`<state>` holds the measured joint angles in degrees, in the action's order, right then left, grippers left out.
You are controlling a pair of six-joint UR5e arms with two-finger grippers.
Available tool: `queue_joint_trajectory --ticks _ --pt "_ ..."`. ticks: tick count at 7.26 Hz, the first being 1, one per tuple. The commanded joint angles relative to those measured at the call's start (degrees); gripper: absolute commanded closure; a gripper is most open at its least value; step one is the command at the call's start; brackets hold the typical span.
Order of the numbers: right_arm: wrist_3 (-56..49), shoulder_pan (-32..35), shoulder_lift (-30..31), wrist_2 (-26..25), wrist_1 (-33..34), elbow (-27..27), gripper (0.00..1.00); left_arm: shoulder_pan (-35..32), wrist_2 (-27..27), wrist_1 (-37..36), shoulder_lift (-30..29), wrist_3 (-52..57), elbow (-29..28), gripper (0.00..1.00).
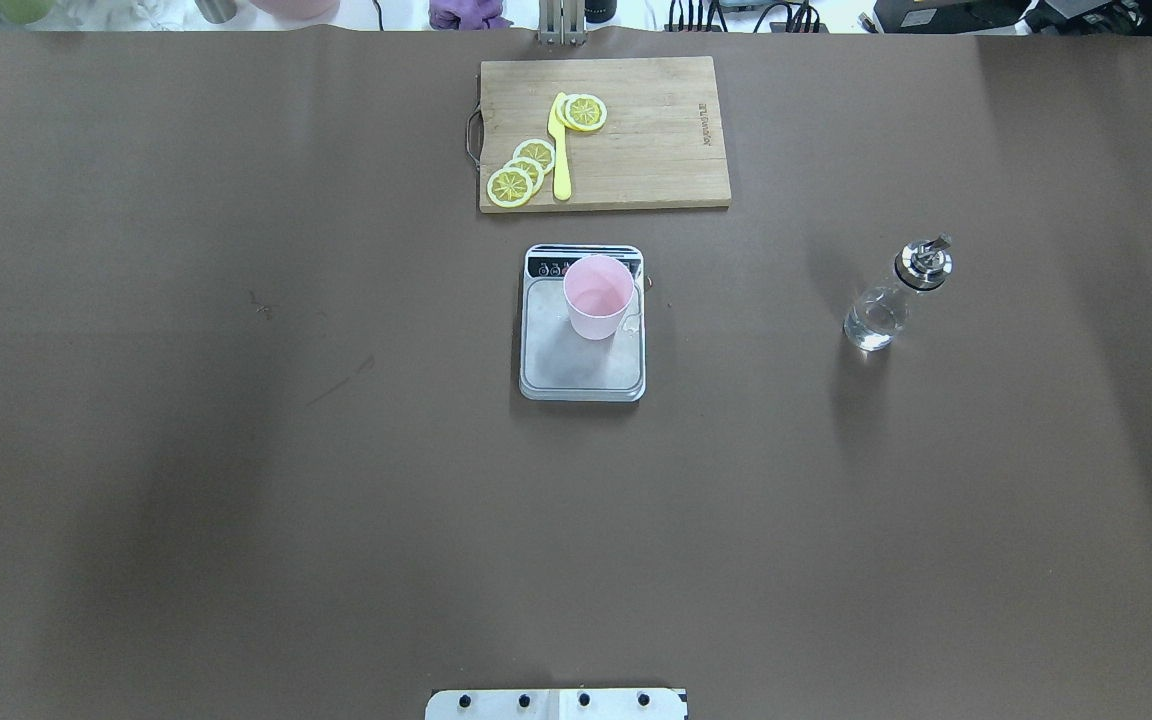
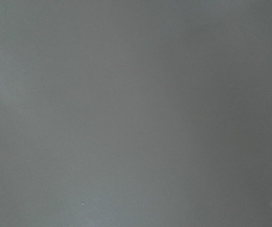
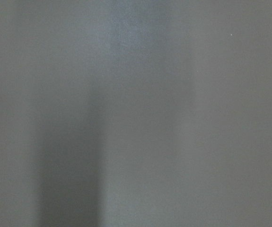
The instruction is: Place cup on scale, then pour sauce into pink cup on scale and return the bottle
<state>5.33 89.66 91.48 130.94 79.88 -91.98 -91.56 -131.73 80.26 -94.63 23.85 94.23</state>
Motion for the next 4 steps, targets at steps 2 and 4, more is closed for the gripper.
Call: queue_joint_trajectory --ticks 2,4 --pt "0.20 -0.01 -0.86 0.02 -1.30 0.93 0.00 0.33 0.51 2.17 -0.12 -0.21 -3.52 0.02" --pt "0.20 -0.01 -1.74 0.02 -0.69 1.19 0.00 0.68 0.51 2.27 -0.12 -0.12 -4.93 0.02"
